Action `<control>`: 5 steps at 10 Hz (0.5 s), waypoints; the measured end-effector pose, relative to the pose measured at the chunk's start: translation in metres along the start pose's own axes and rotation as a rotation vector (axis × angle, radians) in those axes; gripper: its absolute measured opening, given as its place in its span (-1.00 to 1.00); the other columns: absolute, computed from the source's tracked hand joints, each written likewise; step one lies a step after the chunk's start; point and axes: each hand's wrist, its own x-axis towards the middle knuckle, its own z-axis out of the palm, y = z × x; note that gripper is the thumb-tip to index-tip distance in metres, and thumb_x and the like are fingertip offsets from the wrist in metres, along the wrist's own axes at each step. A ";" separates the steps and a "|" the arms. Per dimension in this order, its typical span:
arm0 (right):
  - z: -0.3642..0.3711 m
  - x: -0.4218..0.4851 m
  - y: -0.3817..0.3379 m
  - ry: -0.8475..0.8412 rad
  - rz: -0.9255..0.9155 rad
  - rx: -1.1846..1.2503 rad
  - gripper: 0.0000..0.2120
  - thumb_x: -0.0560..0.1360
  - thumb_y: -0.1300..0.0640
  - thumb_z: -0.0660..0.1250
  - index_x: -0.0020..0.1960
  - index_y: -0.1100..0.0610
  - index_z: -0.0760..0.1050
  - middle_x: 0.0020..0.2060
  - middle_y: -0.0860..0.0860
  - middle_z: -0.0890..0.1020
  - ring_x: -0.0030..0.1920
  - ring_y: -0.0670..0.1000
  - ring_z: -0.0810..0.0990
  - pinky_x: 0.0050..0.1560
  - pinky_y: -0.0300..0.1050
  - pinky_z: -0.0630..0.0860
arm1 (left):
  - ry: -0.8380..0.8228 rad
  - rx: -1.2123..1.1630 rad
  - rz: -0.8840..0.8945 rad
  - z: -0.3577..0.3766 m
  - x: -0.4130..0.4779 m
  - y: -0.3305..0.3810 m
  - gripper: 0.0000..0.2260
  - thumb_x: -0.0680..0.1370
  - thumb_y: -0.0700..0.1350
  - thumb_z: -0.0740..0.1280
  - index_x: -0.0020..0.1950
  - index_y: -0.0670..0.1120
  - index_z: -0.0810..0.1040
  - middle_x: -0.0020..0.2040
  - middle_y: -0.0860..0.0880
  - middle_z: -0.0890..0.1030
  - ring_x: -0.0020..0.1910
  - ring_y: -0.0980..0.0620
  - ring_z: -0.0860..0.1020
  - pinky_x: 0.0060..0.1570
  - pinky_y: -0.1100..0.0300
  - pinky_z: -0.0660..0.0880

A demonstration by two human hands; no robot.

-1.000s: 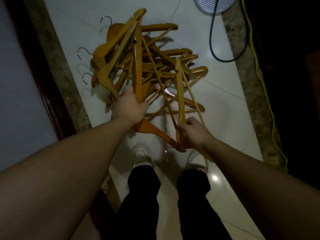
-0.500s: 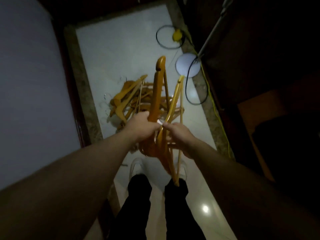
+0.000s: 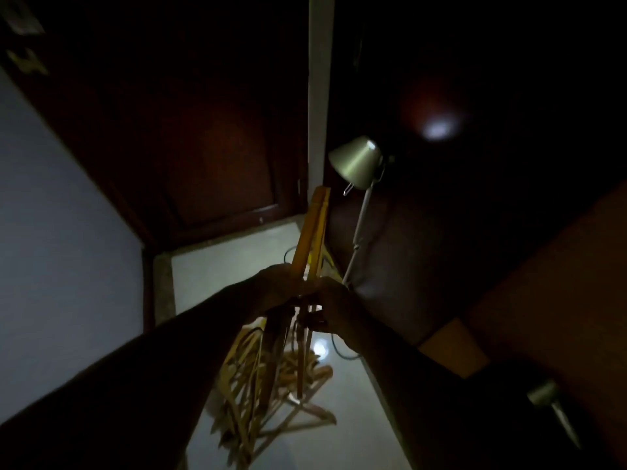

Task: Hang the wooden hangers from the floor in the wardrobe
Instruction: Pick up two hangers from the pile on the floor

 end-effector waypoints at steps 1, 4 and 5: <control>-0.015 -0.020 -0.048 0.079 -0.030 0.006 -0.75 0.64 0.26 0.18 0.29 0.21 0.47 -0.06 0.13 0.59 -0.08 0.10 0.60 -0.05 0.04 0.58 | -0.010 0.027 0.043 -0.001 -0.020 0.042 -0.73 0.53 0.06 0.43 0.15 -0.05 0.62 0.01 -0.08 0.72 -0.05 0.01 0.70 -0.13 0.18 0.59; -0.047 -0.100 -0.150 0.162 -0.230 0.119 -0.74 0.67 0.09 0.09 -0.01 0.13 0.52 -0.37 0.11 0.58 -0.45 0.01 0.57 -0.43 -0.15 0.55 | -0.070 0.039 0.274 -0.022 -0.074 0.159 -0.68 0.49 0.07 0.46 0.15 -0.07 0.64 0.05 -0.18 0.72 0.07 -0.16 0.69 0.25 -0.14 0.54; -0.057 -0.132 -0.178 0.236 -0.276 0.025 -0.77 0.65 0.04 0.14 0.03 0.09 0.54 -0.32 0.10 0.68 -0.34 0.07 0.64 -0.24 -0.04 0.59 | -0.166 0.095 0.344 -0.027 -0.096 0.195 -0.64 0.49 0.09 0.46 0.20 -0.07 0.61 0.03 -0.23 0.71 0.02 -0.18 0.69 0.20 -0.10 0.58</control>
